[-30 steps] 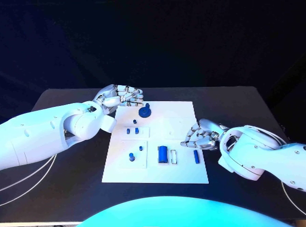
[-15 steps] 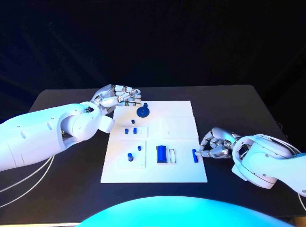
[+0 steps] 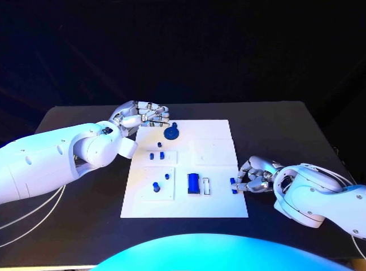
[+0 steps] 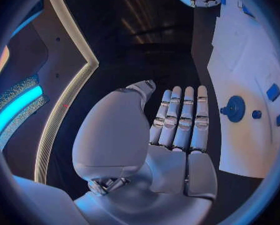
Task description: Assemble the parts on the task board
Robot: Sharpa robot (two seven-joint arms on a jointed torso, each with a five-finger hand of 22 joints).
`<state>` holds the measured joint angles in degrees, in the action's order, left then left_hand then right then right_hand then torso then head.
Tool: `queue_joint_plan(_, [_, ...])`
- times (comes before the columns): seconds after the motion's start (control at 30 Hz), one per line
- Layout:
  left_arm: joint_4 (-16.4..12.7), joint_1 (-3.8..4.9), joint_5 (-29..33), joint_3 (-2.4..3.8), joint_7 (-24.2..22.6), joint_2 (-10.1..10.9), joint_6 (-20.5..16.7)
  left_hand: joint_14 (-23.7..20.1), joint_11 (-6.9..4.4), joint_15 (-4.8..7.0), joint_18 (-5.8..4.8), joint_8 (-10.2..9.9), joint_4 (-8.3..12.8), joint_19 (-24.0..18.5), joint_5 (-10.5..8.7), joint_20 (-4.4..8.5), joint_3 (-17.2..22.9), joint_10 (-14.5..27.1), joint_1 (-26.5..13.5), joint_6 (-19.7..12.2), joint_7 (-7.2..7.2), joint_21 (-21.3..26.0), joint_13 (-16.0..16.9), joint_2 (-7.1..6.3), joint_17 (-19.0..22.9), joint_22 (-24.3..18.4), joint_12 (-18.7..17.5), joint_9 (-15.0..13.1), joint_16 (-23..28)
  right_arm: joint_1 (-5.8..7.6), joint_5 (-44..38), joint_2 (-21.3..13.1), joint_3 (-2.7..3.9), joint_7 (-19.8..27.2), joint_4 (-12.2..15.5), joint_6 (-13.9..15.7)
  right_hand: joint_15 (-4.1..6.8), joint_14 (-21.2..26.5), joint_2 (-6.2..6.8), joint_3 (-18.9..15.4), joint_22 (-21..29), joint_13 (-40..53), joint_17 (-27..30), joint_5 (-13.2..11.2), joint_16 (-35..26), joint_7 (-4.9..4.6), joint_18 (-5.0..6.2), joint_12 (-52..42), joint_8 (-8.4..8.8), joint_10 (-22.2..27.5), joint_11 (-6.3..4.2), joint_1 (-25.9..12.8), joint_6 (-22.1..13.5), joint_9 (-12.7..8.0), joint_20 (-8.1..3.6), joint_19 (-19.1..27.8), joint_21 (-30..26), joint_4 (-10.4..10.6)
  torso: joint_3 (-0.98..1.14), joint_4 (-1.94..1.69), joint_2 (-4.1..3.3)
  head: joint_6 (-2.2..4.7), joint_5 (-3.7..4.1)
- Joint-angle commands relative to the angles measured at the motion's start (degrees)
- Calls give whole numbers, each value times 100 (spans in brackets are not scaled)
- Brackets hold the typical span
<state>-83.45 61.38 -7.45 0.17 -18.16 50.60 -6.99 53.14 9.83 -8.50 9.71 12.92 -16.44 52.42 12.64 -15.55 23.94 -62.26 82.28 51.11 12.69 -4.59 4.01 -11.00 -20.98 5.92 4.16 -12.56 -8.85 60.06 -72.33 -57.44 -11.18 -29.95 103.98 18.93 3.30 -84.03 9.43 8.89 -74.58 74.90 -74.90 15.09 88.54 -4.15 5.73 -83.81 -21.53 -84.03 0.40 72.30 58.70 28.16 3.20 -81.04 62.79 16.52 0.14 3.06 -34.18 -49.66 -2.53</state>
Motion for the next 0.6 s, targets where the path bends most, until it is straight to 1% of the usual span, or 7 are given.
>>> queue_joint_plan(0.03, [-4,0,19,2,-16,-14,106,40,14,6,81,-35,5,40,18,-5,-24,32,-57,13,9,19,8,4,-6,-5,-4,5,19,-24,-104,30,-2,-11,-21,-72,34,-507,-5,6,-8,1018,-1083,16,-1,1,-50,15,-42,-252,-50,-48,55,7,-52,-9,-16,25,-5,-2,2,-20,1])
queue_joint_plan(0.2, [1,-4,14,-1,-7,-15,116,43,13,6,81,-36,4,45,18,-5,-30,33,-63,15,9,26,8,8,-8,-13,-3,8,27,-42,-130,79,-2,-22,-48,-92,35,-509,-8,9,-12,1022,-1091,17,2,4,-51,11,-44,-255,-52,-51,58,9,-53,-12,-10,23,-8,-1,3,-23,-4])
queue_joint_plan(0.33, [1,-6,12,-3,-7,-15,120,43,13,6,81,-36,4,45,18,-5,-30,33,-63,15,9,26,8,8,-8,-13,-3,8,27,-62,-236,153,-5,-78,-98,-226,41,-510,-7,20,-12,1023,-1092,19,2,14,-50,9,-53,-258,-60,-38,64,16,-57,-13,-13,12,-7,-2,3,-20,-10])
queue_joint_plan(0.43, [-1,-7,11,-3,-7,-13,122,43,13,6,81,-36,4,45,18,-5,-30,33,-63,15,9,26,8,8,-8,-13,-3,8,27,-92,-448,252,-13,-168,-179,-375,50,-507,15,37,-9,1020,-1081,20,-2,23,-48,14,-59,-256,-70,2,59,24,-64,-12,-25,-3,-3,-1,3,-27,-12])
queue_joint_plan(0.6, [-3,-7,11,-4,-8,-7,121,43,13,6,81,-36,4,45,18,-5,-30,33,-63,15,9,26,8,8,-8,-13,-3,8,27,-147,-771,372,-22,-249,-280,-456,55,-500,85,53,13,993,-1049,19,-14,21,-42,53,-60,-235,-72,72,32,37,-73,3,-75,-15,1,0,1,-27,-23])
